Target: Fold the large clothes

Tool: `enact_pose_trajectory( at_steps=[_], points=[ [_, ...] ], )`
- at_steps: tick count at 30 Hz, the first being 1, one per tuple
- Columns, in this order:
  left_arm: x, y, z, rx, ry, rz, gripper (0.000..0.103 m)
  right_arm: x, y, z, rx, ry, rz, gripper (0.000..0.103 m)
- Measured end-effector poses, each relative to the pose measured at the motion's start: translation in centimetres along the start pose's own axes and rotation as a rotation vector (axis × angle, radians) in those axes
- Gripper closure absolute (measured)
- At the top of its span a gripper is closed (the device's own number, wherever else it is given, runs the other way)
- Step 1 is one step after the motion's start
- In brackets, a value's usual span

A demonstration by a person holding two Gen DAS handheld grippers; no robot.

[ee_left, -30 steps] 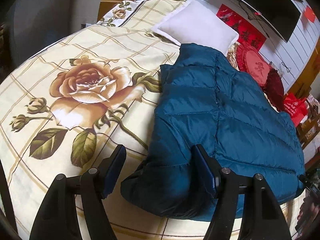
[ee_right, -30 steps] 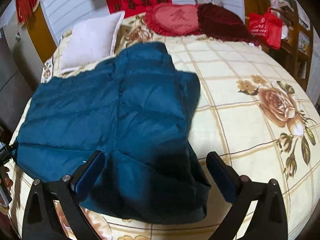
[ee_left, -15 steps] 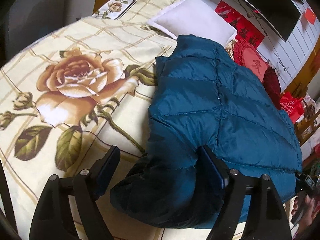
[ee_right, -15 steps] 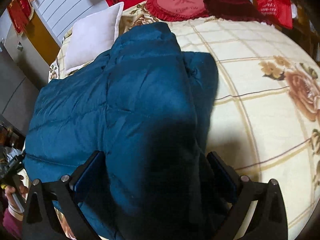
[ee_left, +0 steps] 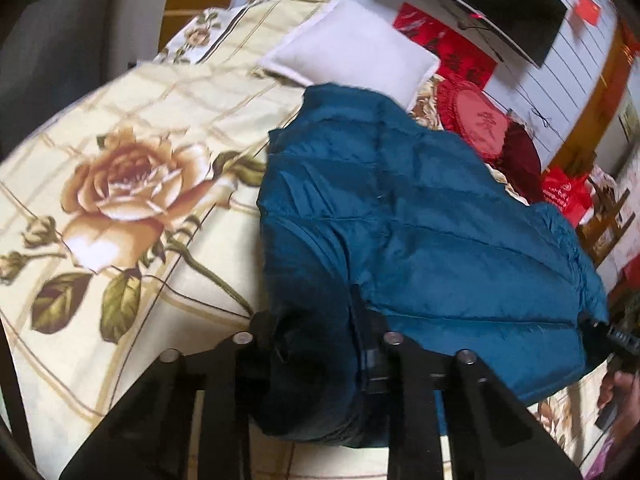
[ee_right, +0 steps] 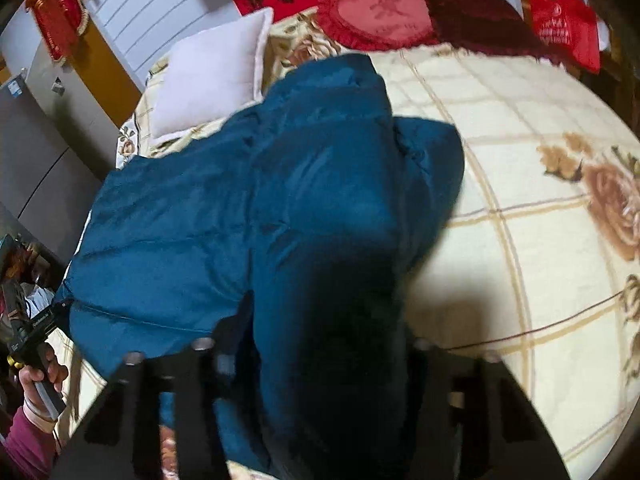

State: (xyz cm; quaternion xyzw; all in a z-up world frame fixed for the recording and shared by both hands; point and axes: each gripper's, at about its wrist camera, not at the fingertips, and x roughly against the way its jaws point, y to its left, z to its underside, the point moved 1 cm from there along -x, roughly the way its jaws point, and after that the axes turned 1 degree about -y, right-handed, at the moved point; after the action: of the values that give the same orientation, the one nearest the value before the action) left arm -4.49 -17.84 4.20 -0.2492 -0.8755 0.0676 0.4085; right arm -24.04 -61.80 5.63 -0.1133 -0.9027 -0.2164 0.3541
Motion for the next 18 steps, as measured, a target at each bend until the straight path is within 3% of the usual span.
enact_pose_trajectory(
  at_steps=[8,18],
  points=[
    [4.4,-0.3,1.3,0.001,0.057,0.024,0.071,5.4,0.8,1.9,0.006,-0.012,-0.044,0.062],
    [11.7,0.3,7.4,-0.057,0.123,-0.004,0.071,10.8,0.6,8.4,-0.032,0.034,-0.096,0.062]
  ],
)
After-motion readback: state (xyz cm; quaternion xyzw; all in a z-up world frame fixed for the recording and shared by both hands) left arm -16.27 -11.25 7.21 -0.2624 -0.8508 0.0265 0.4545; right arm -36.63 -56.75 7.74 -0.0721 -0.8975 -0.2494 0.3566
